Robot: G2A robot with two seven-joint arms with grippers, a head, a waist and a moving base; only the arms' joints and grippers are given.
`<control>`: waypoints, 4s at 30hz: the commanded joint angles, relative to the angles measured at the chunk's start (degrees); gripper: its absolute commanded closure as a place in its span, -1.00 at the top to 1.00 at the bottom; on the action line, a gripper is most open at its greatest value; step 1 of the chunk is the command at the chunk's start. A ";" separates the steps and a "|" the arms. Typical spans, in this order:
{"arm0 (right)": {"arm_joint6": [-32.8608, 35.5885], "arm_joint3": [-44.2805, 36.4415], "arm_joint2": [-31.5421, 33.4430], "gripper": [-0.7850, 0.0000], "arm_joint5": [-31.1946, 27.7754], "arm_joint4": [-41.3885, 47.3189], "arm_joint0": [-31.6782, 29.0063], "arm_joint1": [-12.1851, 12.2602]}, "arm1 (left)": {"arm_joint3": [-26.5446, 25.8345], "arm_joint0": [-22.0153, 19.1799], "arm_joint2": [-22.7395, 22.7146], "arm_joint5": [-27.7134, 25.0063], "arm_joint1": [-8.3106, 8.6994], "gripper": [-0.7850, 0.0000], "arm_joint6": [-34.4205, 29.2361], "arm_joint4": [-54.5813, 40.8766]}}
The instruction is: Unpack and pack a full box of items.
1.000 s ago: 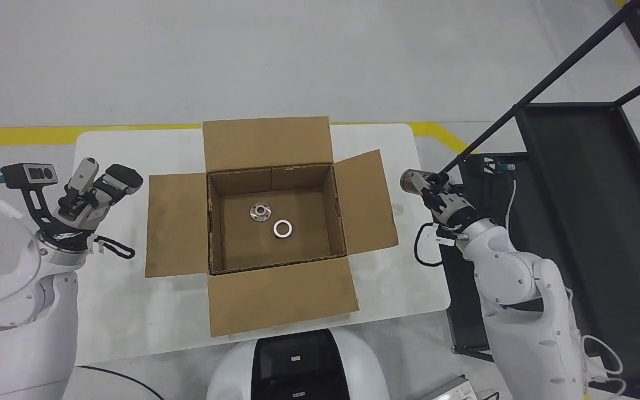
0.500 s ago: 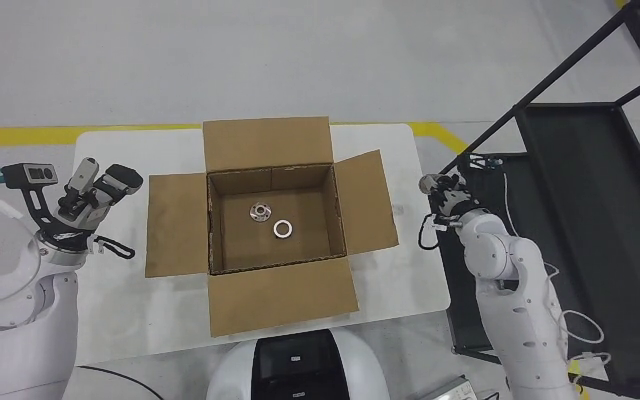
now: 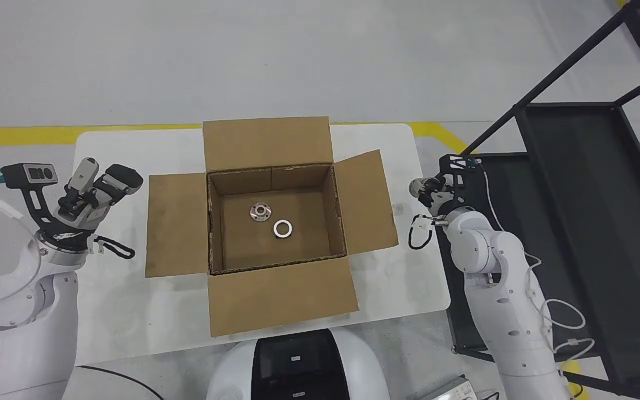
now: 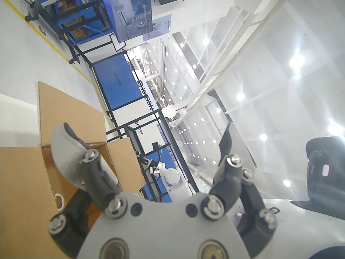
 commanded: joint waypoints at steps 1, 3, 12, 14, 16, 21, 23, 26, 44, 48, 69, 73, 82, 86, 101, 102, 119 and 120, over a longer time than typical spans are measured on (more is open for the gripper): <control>0.00 0.00 0.00 -1.00 0.00 0.00 0.00 0.00 | 0.00 0.00 0.00 0.00 0.00 1.00 0.00 0.00; 0.00 0.00 0.00 -1.00 0.00 0.00 0.00 0.00 | 0.00 0.00 0.00 0.00 0.00 1.00 0.00 0.00; 0.00 0.00 0.00 -1.00 0.00 0.00 0.00 0.00 | 0.00 0.00 0.00 0.00 0.00 1.00 0.00 0.00; 0.00 0.00 0.00 -1.00 0.00 0.00 0.00 0.00 | 0.00 0.00 0.00 0.00 0.00 1.00 0.00 0.00; 0.00 0.00 0.00 -1.00 0.00 0.00 0.00 0.00 | 0.00 0.00 0.00 0.00 0.00 1.00 0.00 0.00; 0.00 0.00 0.00 -1.00 0.00 0.00 0.00 0.00 | 0.00 0.00 0.00 0.00 0.00 1.00 0.00 0.00; 0.00 0.00 0.00 -1.00 0.00 0.00 0.00 0.00 | 0.00 0.00 0.00 0.00 0.00 1.00 0.00 0.00; 0.00 0.00 0.00 -1.00 0.00 0.00 0.00 0.00 | 0.00 0.00 0.00 0.00 0.00 1.00 0.00 0.00; -0.33 2.14 -0.44 -1.00 0.58 -7.08 -4.64 0.32 | 0.00 0.00 0.00 0.00 0.00 1.00 0.00 0.00; -1.40 2.62 -1.39 -1.00 1.54 -8.14 -6.50 0.17 | 0.00 0.00 0.00 0.00 0.00 1.00 0.00 0.00; -8.21 16.51 -8.43 -1.00 5.38 -9.83 -0.73 -1.33 | 0.00 0.00 0.00 0.00 0.00 1.00 0.00 0.00; -8.47 18.29 -9.21 -1.00 5.52 -9.60 0.17 -1.55 | 0.00 0.00 0.00 0.00 0.00 1.00 0.00 0.00; -7.61 17.84 -8.75 1.00 5.41 -9.50 0.23 -1.61 | 0.00 0.00 0.00 0.00 0.00 1.00 0.00 0.00; -7.39 13.59 -6.37 1.00 5.87 -9.13 -1.55 -1.35 | 0.00 0.00 0.00 0.00 0.00 1.00 0.00 0.00; -11.96 -5.26 2.81 1.00 0.36 0.08 -4.30 -0.88 | 0.00 0.00 0.00 0.00 0.00 1.00 0.00 0.00; -12.11 -5.96 2.76 1.00 -1.22 0.52 -4.18 -0.83 | 0.00 0.00 0.00 0.00 0.00 1.00 0.00 0.00; -7.26 -6.22 0.52 1.00 -13.58 3.01 0.62 -0.24 | 0.00 0.00 0.00 0.00 0.00 1.00 0.00 0.00; -7.26 -6.22 0.52 1.00 -13.58 3.01 0.62 -0.24 | 0.00 0.00 0.00 0.00 0.00 1.00 0.00 0.00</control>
